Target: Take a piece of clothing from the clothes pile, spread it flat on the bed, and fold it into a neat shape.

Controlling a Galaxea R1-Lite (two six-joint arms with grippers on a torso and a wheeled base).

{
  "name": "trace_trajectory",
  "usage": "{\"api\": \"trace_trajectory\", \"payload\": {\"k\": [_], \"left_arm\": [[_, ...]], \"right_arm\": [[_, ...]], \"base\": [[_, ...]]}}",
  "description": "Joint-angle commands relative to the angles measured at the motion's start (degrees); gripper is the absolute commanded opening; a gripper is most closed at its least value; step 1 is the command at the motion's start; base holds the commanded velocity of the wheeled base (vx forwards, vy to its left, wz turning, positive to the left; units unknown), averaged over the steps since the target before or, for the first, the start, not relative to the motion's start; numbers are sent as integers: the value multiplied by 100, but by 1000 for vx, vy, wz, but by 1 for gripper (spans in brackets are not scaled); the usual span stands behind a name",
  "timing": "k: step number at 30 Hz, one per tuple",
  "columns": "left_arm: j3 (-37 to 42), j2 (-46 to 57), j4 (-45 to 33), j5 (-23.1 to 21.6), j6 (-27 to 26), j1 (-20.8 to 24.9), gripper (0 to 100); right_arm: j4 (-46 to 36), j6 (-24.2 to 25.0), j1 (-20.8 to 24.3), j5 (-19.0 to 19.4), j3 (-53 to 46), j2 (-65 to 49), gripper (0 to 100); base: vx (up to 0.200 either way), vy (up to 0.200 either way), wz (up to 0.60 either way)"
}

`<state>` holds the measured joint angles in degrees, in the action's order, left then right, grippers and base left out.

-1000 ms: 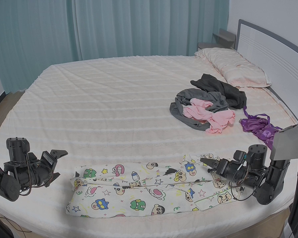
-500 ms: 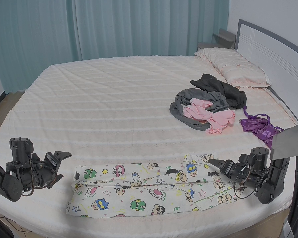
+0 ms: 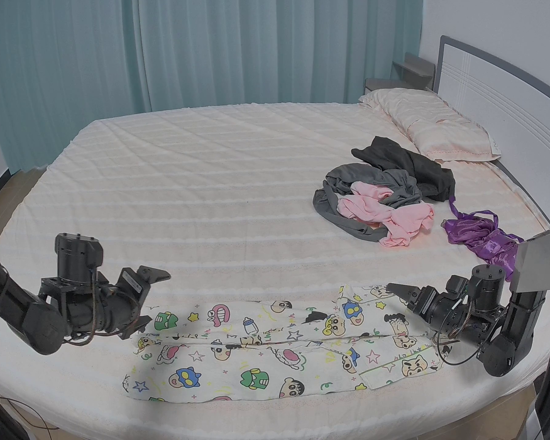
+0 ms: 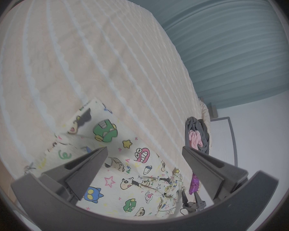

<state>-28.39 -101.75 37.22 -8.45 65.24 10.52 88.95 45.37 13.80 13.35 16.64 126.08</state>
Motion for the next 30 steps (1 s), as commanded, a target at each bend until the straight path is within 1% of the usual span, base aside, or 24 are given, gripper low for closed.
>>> {"api": "trace_trajectory", "payload": {"k": [1,4,5,8,9,10,11,13,20,27,30], "left_arm": [[-325,-670,22,502,226,715,100],[-351,-1004,93,713,234,961,100],[-360,-1031,101,722,234,969,100],[-413,-1329,356,968,322,1022,100],[-413,-1338,374,985,331,1013,100],[-395,-1417,594,1161,437,1013,100],[-360,-1444,699,1196,445,1022,100],[-290,-1479,831,1223,445,1049,100],[167,-1444,857,1223,454,1268,100],[449,-1417,866,1223,445,1268,100],[528,-1198,875,1275,445,1224,100]], "right_arm": [[34,7,149,-8,-64,-66,100],[34,7,167,-8,-100,-92,100],[34,7,167,-8,-108,-92,100],[34,7,158,-8,-144,-92,100],[34,7,158,-8,-144,-92,100],[34,7,158,-8,-144,-83,100],[34,7,158,1,-144,-83,100],[34,7,167,1,-144,-74,100],[34,7,167,1,-152,-83,100],[34,7,158,1,-152,-83,100],[34,7,158,1,-152,-83,100]], "base": [[0,0,0],[0,0,0],[0,0,0],[0,0,0],[0,0,0],[0,0,0],[0,0,0],[0,0,0],[0,0,0],[0,0,0],[0,0,0]]}}
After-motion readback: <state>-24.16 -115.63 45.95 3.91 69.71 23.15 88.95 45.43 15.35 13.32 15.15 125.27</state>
